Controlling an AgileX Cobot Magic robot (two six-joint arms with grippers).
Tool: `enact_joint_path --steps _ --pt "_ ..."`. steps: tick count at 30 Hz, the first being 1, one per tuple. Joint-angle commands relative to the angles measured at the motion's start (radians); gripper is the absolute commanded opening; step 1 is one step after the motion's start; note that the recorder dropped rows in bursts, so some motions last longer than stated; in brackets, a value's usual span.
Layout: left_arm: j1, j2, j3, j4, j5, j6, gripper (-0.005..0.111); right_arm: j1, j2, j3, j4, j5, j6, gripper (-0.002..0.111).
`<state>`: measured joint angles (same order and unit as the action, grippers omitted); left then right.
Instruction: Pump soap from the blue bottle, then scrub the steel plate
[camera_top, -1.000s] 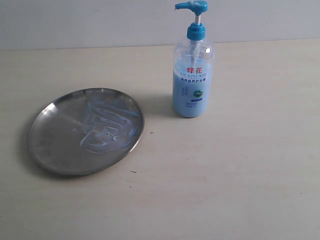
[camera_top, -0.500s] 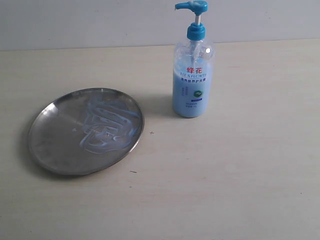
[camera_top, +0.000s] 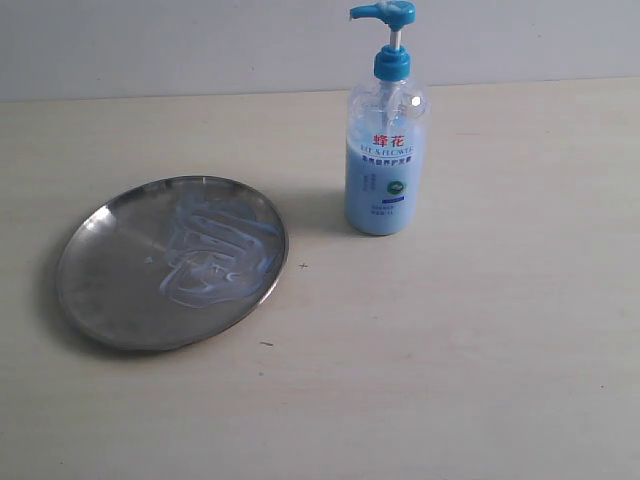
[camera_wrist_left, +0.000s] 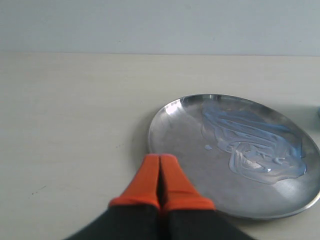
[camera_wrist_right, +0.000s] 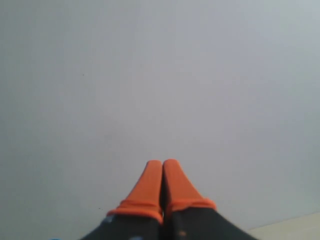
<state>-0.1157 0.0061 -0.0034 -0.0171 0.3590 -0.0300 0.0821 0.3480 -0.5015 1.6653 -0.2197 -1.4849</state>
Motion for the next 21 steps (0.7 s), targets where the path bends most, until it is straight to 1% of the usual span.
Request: enact_joint_path --steps 1,5,10,12,15,18,19,21 --pt "0.001 -0.006 0.003 0.004 -0.006 0.005 0.0 -0.007 -0.018 0.008 0.002 0.063 -0.023 0.0" --pt "0.001 -0.006 0.003 0.004 -0.006 0.005 0.0 -0.007 -0.018 0.008 0.0 0.134 -0.041 0.0" --pt "0.001 -0.006 0.003 0.004 -0.006 0.005 0.0 -0.007 -0.018 0.008 0.0 0.142 -0.039 0.0" --pt "0.001 -0.006 0.003 0.004 -0.006 0.005 0.0 -0.007 -0.018 0.026 -0.059 0.147 -0.021 0.0" --pt "0.001 -0.006 0.003 0.004 -0.006 0.005 0.0 -0.007 -0.022 0.07 -0.32 0.181 0.166 0.0" --pt "0.001 -0.006 0.003 0.004 -0.006 0.005 0.0 -0.007 -0.026 0.102 -0.717 0.245 0.489 0.0" --pt "0.001 -0.006 0.003 0.004 -0.006 0.005 0.0 -0.007 -0.028 0.109 -0.895 0.271 0.645 0.0" --pt "0.001 -0.006 0.003 0.004 -0.006 0.005 0.0 -0.007 -0.035 0.111 -1.137 0.324 0.863 0.0"
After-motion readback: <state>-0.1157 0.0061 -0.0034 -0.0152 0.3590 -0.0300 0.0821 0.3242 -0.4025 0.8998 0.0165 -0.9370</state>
